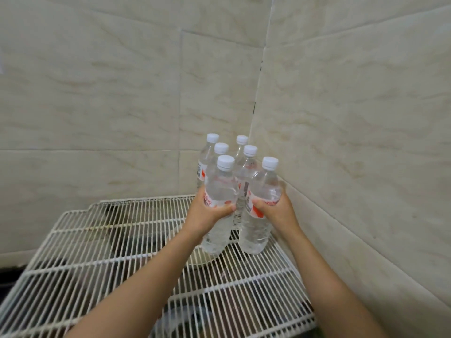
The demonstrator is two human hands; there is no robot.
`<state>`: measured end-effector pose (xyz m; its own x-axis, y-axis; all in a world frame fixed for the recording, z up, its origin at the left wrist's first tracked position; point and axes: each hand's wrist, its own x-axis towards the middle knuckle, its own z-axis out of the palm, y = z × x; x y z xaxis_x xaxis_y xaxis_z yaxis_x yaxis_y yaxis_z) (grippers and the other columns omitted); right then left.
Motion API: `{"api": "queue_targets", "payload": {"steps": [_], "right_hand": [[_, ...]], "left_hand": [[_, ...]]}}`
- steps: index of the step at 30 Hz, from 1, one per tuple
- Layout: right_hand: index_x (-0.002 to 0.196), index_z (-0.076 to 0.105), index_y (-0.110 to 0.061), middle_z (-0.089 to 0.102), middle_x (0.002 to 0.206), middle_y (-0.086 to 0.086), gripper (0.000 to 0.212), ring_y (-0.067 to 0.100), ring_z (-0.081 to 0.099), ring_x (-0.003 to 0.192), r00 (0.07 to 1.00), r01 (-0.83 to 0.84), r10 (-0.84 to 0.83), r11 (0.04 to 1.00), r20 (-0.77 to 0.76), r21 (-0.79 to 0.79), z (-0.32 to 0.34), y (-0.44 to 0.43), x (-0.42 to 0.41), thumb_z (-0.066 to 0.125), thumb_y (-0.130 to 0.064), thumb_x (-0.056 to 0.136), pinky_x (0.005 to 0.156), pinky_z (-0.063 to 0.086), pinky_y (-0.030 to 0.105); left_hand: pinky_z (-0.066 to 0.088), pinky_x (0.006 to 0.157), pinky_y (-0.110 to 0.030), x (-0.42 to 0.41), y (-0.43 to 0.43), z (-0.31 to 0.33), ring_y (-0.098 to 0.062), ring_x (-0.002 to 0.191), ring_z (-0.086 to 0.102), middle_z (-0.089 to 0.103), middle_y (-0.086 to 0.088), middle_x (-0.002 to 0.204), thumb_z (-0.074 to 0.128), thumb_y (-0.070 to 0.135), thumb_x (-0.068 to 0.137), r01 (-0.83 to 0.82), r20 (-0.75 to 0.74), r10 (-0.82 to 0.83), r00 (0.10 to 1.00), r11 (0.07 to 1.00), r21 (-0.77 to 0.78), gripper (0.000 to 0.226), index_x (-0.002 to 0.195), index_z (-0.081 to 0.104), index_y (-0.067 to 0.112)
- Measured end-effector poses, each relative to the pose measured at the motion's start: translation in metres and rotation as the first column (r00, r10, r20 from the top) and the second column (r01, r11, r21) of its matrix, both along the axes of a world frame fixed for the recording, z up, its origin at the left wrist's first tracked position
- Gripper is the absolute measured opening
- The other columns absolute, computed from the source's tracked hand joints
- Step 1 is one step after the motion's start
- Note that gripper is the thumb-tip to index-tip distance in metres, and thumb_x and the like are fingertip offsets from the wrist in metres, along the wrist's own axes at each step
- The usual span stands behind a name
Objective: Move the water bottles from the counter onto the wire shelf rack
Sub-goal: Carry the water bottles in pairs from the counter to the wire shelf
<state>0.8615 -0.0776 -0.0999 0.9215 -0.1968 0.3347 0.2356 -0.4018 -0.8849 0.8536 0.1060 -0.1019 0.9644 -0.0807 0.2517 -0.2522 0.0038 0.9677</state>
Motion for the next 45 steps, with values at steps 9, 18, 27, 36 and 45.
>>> {"api": "queue_targets", "payload": {"steps": [9, 18, 27, 36, 45], "right_hand": [[0.091, 0.053, -0.058, 0.067, 0.094, -0.021, 0.050, 0.006, 0.064, 0.094, 0.997, -0.063, 0.064, 0.997, -0.041, 0.033, 0.004, -0.003, -0.011, 0.072, -0.061, 0.045, 0.090, 0.051, 0.045], [0.103, 0.046, -0.061, 0.065, 0.109, -0.014, 0.057, 0.009, 0.061, 0.104, 0.989, -0.150, 0.149, 0.988, 0.014, 0.025, 0.012, -0.002, -0.032, 0.074, -0.053, 0.054, 0.095, 0.048, 0.047], [0.138, 0.029, -0.026, 0.038, 0.143, 0.000, 0.060, 0.008, 0.036, 0.123, 0.997, -0.016, 0.021, 0.997, 0.075, -0.071, -0.023, 0.021, -0.111, 0.049, -0.046, 0.085, 0.100, 0.032, 0.031], [0.134, 0.038, -0.028, 0.030, 0.146, -0.007, 0.052, 0.008, 0.024, 0.134, 0.900, -0.388, 0.437, 0.789, -0.010, -0.477, -0.055, 0.092, -0.127, 0.041, -0.052, 0.088, 0.101, 0.017, 0.022], [0.131, 0.045, -0.022, 0.034, 0.145, 0.001, 0.048, 0.013, 0.025, 0.135, 0.662, -0.637, 0.749, 0.542, -0.031, -0.548, -0.052, 0.228, -0.167, 0.045, -0.046, 0.090, 0.106, 0.018, 0.024]], "left_hand": [[0.045, 0.058, -0.011, -0.011, -0.016, 0.003, 0.003, 0.081, 0.059, 0.060, 0.018, 0.095, 0.081, 0.018, 0.061, -0.092, -0.026, 0.090, 0.996, 0.993, -0.070, 0.062, 0.112, 0.048, 0.028], [0.050, 0.062, -0.013, -0.026, -0.033, 0.004, -0.015, 0.103, 0.060, 0.062, 0.001, 0.116, 0.081, 0.014, 0.063, -0.094, -0.051, 0.088, 0.995, 0.987, -0.128, 0.075, 0.128, 0.043, 0.020], [0.033, 0.106, -0.046, -0.053, -0.009, -0.010, -0.028, 0.133, 0.036, 0.030, -0.010, 0.150, 0.075, 0.023, 0.071, -0.125, -0.216, 0.150, 0.965, 0.984, 0.127, 0.093, 0.144, 0.018, 0.022], [0.044, 0.085, -0.032, -0.141, 0.102, -0.054, -0.023, 0.122, 0.046, 0.036, -0.009, 0.146, 0.059, 0.027, 0.086, -0.406, -0.208, 0.483, 0.851, 0.855, 0.324, 0.065, 0.141, 0.026, 0.023], [0.041, 0.093, -0.037, -0.254, 0.225, -0.054, -0.021, 0.118, 0.045, 0.052, -0.005, 0.127, 0.058, 0.025, 0.084, -0.768, -0.029, 0.832, 0.554, 0.524, 0.368, 0.052, 0.133, 0.041, 0.019]]}}
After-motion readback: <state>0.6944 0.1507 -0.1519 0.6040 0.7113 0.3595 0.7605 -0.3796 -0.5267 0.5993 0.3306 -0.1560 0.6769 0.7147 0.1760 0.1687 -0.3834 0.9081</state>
